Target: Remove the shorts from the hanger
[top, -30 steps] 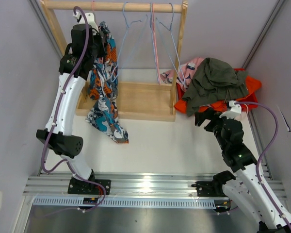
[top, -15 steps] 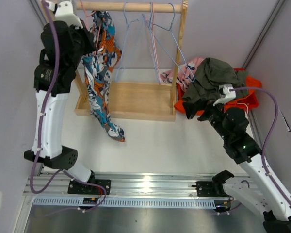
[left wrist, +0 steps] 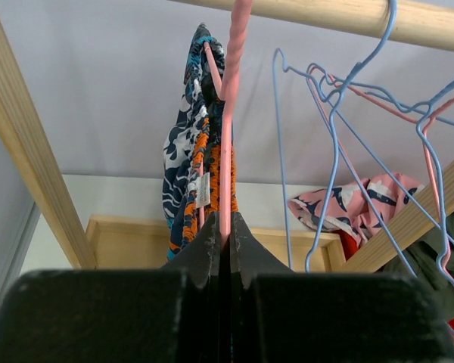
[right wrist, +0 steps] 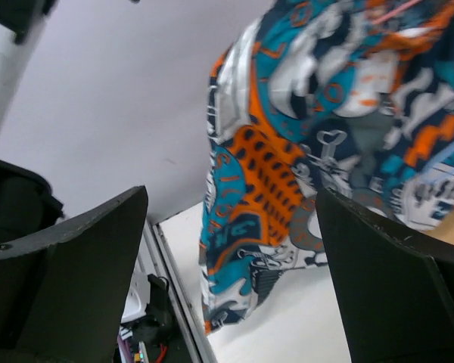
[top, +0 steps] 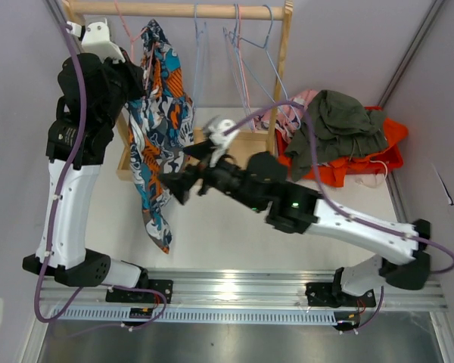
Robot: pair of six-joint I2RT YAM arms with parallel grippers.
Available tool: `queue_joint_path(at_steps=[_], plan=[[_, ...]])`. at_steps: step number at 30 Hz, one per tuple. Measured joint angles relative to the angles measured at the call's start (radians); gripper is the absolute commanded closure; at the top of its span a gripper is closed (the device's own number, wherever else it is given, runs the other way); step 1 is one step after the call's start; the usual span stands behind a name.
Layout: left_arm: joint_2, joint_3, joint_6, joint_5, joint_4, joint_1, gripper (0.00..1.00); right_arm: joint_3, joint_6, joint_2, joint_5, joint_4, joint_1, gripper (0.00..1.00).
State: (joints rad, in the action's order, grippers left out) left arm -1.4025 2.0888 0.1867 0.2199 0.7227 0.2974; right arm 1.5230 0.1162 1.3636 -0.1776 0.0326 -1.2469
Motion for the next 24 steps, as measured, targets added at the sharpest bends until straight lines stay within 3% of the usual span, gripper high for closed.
queue_joint_path(at_steps=[11,13,14,15,16,20,24], plan=[[0.055,-0.037,0.025,-0.048,-0.003,0.0,1.0,0.359,-0.069,0.477,-0.087,0.005,-0.058,0.02],[0.08,-0.055,0.025,-0.051,-0.005,0.0,1.0,0.449,-0.084,0.547,-0.101,-0.001,-0.06,0.24],[0.092,-0.063,0.026,-0.051,-0.005,0.0,1.0,0.481,-0.09,0.572,-0.109,0.0,-0.062,0.4],[0.103,-0.069,0.026,-0.052,-0.005,0.0,1.0,0.501,-0.093,0.589,-0.118,0.001,-0.064,0.8],[0.112,-0.077,0.026,-0.055,-0.009,-0.001,1.0,0.507,-0.104,0.596,-0.131,0.003,-0.068,1.0],[0.141,-0.108,0.031,-0.061,-0.014,-0.003,1.0,0.466,-0.128,0.587,-0.198,0.034,-0.11,1.0],[0.147,-0.116,0.031,-0.058,0.001,-0.003,1.0,0.278,-0.175,0.504,-0.314,0.092,-0.224,1.0]])
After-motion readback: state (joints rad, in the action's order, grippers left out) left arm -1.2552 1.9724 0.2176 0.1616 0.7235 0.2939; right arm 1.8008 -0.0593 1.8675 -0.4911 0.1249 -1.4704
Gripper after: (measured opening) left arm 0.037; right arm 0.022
